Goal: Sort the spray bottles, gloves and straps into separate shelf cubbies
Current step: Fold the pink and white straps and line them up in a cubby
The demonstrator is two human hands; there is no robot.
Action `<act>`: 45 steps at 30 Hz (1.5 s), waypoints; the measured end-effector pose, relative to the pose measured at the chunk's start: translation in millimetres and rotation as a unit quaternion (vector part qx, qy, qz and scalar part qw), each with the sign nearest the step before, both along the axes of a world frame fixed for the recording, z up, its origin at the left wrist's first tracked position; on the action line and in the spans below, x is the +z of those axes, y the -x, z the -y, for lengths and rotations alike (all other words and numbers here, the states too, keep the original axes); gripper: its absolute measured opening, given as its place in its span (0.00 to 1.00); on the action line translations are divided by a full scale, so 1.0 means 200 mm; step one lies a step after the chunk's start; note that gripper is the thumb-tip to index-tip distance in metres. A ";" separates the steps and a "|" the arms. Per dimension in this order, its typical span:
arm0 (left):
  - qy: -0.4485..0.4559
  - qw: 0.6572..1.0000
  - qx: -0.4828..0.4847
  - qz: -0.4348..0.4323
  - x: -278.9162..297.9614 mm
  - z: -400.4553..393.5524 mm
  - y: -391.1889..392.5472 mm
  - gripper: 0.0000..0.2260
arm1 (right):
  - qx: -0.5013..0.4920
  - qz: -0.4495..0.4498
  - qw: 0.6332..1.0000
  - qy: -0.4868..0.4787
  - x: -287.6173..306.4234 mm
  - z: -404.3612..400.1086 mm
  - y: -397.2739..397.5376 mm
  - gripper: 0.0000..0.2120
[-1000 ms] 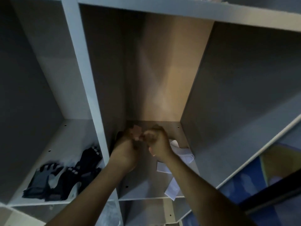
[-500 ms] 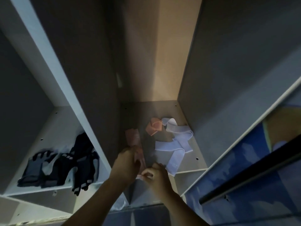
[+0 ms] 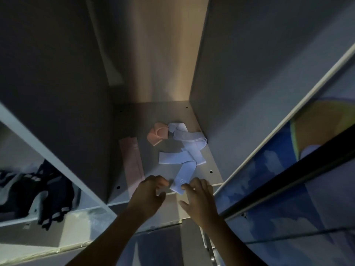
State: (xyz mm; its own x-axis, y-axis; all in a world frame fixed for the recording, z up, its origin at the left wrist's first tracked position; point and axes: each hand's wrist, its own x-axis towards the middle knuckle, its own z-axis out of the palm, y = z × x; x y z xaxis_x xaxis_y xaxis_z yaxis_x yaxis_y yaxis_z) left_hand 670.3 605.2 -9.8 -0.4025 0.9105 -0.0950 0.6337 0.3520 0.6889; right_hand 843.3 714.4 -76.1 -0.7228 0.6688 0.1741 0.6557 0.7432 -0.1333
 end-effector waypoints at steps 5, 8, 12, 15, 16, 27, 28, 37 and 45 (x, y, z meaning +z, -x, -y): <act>0.017 0.999 -0.031 -0.017 -0.08 -0.03 -0.05 0.13 | 0.021 -0.078 0.996 -0.033 -0.06 -0.02 0.03 0.09; -0.011 0.998 -0.046 -0.039 -0.09 -0.05 -0.04 0.13 | 0.015 -0.168 0.985 -0.021 -0.06 -0.04 0.05 0.04; -0.100 0.990 -0.069 -0.066 -0.03 -0.07 -0.03 0.13 | 0.017 -0.269 0.961 0.065 0.05 -0.02 0.02 0.05; -0.164 0.982 -0.088 -0.039 0.09 -0.08 -0.05 0.05 | 0.027 -0.333 0.938 0.089 0.24 0.02 0.00 0.06; -0.175 0.980 -0.091 -0.030 0.13 -0.07 -0.06 0.03 | 0.027 -0.350 0.932 0.090 0.30 0.03 -0.01 0.06; -0.171 0.983 -0.030 0.064 0.22 -0.11 0.03 0.11 | -0.118 -0.179 0.973 0.082 0.14 -0.40 0.08 0.16; -0.173 0.982 -0.031 0.062 0.22 -0.12 0.04 0.13 | -0.131 -0.132 0.979 0.079 0.12 -0.44 0.08 0.17; -0.157 0.986 -0.017 0.054 0.20 -0.11 0.14 0.15 | -0.119 -0.055 0.988 0.078 -0.03 -0.55 0.07 0.09; -0.147 0.988 -0.028 0.043 0.23 -0.15 0.12 0.15 | -0.113 -0.051 0.992 0.008 -0.04 -0.52 0.09 0.07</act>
